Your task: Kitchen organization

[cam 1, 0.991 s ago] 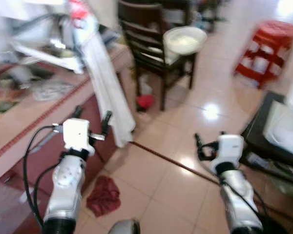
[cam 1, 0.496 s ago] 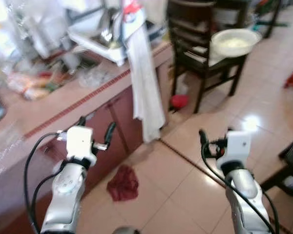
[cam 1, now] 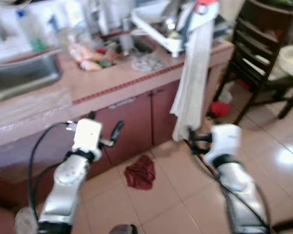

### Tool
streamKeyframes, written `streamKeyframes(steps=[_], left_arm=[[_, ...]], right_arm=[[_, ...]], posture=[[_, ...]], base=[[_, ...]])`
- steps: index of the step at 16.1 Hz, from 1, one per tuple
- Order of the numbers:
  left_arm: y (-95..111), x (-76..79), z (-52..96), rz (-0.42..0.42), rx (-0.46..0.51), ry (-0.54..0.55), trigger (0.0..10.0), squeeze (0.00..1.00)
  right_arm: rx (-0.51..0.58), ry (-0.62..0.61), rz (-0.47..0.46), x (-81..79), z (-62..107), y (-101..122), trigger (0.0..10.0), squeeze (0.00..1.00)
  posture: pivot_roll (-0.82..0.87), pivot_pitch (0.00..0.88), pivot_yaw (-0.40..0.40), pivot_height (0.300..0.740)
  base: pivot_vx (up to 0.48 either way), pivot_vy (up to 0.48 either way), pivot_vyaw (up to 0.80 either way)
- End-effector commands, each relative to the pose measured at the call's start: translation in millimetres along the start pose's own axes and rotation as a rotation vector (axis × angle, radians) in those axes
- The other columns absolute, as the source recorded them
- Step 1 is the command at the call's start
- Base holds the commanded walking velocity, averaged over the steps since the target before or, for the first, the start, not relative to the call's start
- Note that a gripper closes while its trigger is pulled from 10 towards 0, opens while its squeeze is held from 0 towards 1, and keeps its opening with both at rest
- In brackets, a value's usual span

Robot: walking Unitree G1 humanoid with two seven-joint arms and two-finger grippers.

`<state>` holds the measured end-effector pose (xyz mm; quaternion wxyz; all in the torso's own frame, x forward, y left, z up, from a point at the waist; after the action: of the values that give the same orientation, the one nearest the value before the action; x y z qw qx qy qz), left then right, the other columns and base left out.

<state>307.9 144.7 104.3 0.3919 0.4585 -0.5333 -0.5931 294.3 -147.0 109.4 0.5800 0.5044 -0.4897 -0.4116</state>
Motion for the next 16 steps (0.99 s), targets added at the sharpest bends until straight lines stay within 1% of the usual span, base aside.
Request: streamKeyframes(steps=[1,2,3,4,5,7,8,10,11,13,14,16], left_arm=[[0,2.2,2.8,0.028,-0.004,0.008,10.0,0.0],[2,3.8,6.1,0.04,0.006,0.014,10.0,0.0],[2,8.7,8.0,0.05,0.003,-0.019,10.0,0.0],[2,4.0,8.3,0.044,0.018,0.023,10.0,0.0],[0,2.5,8.3,0.053,0.016,0.035,10.0,0.0],[-6,-1.6,10.3,0.087,0.007,0.072,10.0,0.0],[-7,-3.3,10.4,0.105,0.003,0.081,10.0,0.0],[-5,-0.5,9.5,0.103,0.016,0.062,10.0,0.0],[-5,0.6,8.5,0.107,0.012,0.059,10.0,0.0],[-6,-0.6,7.3,0.114,0.008,0.071,10.0,0.0],[-6,1.3,7.3,0.119,0.01,0.06,10.0,0.0],[-5,2.1,7.1,0.119,0.011,0.056,10.0,0.0]], right_arm=[[-0.017,0.0,0.05,5.1,6.4,-3,10.0,0.0],[-0.029,-0.013,0.072,7.4,10.4,-5,10.0,0.0],[-0.045,-0.021,0.071,6.6,14.9,-9,10.0,0.0],[-0.031,-0.038,0.064,4.7,16.4,-8,10.0,0.0],[-0.024,-0.053,0.06,5.4,15.5,-7,10.0,0.0],[0.009,-0.121,0.08,8.8,11.3,-1,10.0,0.0],[-0.003,-0.177,0.056,18.3,10.1,-3,10.0,0.0],[-0.015,-0.19,0.041,26.4,10.4,-5,10.0,0.0],[-0.001,-0.161,0.029,22.1,11.4,-3,10.0,0.0],[-0.006,-0.15,0.016,16.3,12.3,-3,10.0,0.0],[-0.018,-0.165,-0.009,16.0,13.1,-6,10.0,0.0],[-0.023,-0.166,0.009,14.9,13.0,-6,10.0,0.0]], posture=[[-0.06,0.0,0.088,0.74],[-0.07,0.0,0.106,0.74],[-0.08,0.0,0.131,0.74],[-0.08,0.0,0.137,0.74],[-0.08,0.0,0.137,0.74],[-0.07,0.0,0.116,0.74],[-0.07,0.0,0.108,0.74],[-0.07,0.0,0.108,0.74],[-0.08,0.0,0.106,0.74],[-0.08,0.0,0.108,0.74],[-0.08,0.0,0.112,0.74],[-0.08,0.0,0.114,0.74]], base=[[0.0,0.0,0.8],[0.0,0.0,0.8],[0.0,0.0,0.8],[0.0,0.0,0.8],[0.0,0.0,0.8],[0.0,0.0,0.8],[0.0,0.0,0.8],[0.0,0.133,0.8],[0.0,0.48,0.0],[0.0,0.48,0.0],[0.0,0.48,0.0],[0.0,0.48,0.0]])
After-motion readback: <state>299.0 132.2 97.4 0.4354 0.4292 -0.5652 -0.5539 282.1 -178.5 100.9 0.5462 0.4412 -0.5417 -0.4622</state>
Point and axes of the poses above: a point about 5 cm out from each wrist's last joint towards the gripper, its own z axis pointing back from the gripper into the wrist, its own y axis along the axis of the wrist's last joint, x = y × z, the point moved 4 cm from there along -z, pointing out of the wrist towards the gripper, and after that the axes turned 2 degrees about z, right-handed, at the moved point
